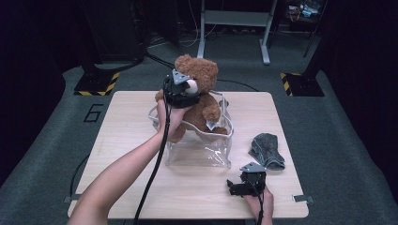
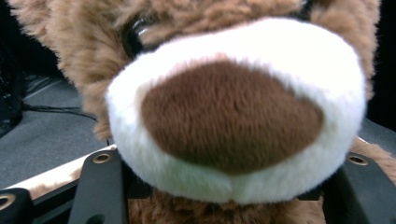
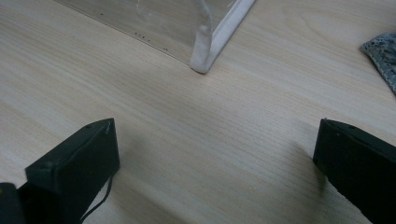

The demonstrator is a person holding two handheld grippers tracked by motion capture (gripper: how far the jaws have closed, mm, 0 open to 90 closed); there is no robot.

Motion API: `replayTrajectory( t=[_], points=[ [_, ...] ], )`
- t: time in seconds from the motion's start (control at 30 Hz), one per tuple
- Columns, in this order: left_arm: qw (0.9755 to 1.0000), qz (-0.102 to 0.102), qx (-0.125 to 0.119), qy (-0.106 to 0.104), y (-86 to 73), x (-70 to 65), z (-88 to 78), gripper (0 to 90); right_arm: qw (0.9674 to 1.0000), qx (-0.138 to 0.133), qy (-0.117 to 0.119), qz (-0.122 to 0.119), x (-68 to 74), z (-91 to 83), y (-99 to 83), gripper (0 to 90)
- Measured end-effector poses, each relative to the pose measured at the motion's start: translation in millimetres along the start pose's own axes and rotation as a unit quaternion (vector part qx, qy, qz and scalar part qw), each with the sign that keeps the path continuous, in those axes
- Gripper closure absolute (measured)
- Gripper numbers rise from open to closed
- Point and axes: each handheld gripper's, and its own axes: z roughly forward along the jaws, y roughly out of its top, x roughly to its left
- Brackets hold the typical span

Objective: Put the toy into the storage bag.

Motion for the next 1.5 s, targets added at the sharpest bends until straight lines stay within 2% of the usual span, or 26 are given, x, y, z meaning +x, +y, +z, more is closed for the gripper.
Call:
replayTrajectory(
  t=[0.17, 0.33, 0.5, 0.6, 0.73, 0.8, 0.9, 0.97, 1.07, 1.2, 1.27, 1.37, 1.5],
  points=[
    [0.9996, -0.001, 0.028, -0.011, -5.3, -2.8, -0.3, 36.6, 1.0000, 0.000, -0.002, 0.000, -0.1, 0.2, 0.1, 0.0],
    [0.9988, -0.002, 0.043, -0.024, -14.1, -3.0, -3.9, 36.3, 1.0000, -0.001, -0.003, 0.001, 0.3, 0.3, 0.1, 0.0],
    [0.9970, -0.012, 0.068, -0.035, -23.6, -3.3, -3.1, 34.9, 1.0000, 0.000, 0.000, 0.000, 0.1, -0.1, 0.0, 0.0],
    [0.9956, -0.014, 0.085, -0.038, -29.0, -4.2, -2.1, 30.7, 1.0000, 0.000, 0.000, 0.000, 0.1, 0.0, 0.0, 0.0],
    [0.9945, -0.007, 0.100, -0.031, -35.6, -4.6, -2.8, 23.0, 1.0000, 0.000, 0.000, -0.001, -0.1, 0.1, 0.0, 0.0],
    [0.9945, -0.006, 0.099, -0.035, -39.0, -3.1, -5.0, 19.5, 1.0000, 0.000, 0.000, -0.001, 0.0, 0.1, 0.0, 0.0],
    [0.9937, 0.010, 0.106, -0.035, -44.5, -1.9, -8.8, 17.4, 1.0000, 0.000, 0.000, 0.001, 0.2, 0.0, 0.0, 0.0],
    [0.9935, 0.009, 0.106, -0.040, -48.6, 0.3, -11.9, 15.9, 1.0000, 0.002, 0.001, 0.000, 0.0, -0.1, 0.1, 0.0],
    [0.9960, 0.013, 0.082, -0.034, -49.2, 3.2, -23.0, 14.0, 1.0000, 0.001, 0.000, 0.001, 0.2, 0.1, 0.1, 0.0],
    [0.9972, 0.015, 0.063, -0.036, -49.4, 10.2, -40.9, 12.7, 1.0000, 0.000, -0.001, 0.001, 0.2, 0.2, 0.1, 0.0],
    [0.9973, 0.013, 0.060, -0.040, -51.9, 15.9, -50.8, 11.8, 1.0000, 0.000, -0.001, 0.001, 0.3, 0.3, 0.2, 0.0],
    [0.9977, 0.020, 0.058, -0.031, -56.3, 22.9, -62.5, 11.0, 1.0000, 0.000, -0.003, 0.002, 0.4, 0.6, 0.3, 0.0],
    [0.9984, 0.008, 0.050, -0.024, -65.2, 38.7, -81.1, 10.2, 1.0000, 0.000, -0.001, 0.000, 0.0, 0.4, 0.4, 0.0]
  ],
)
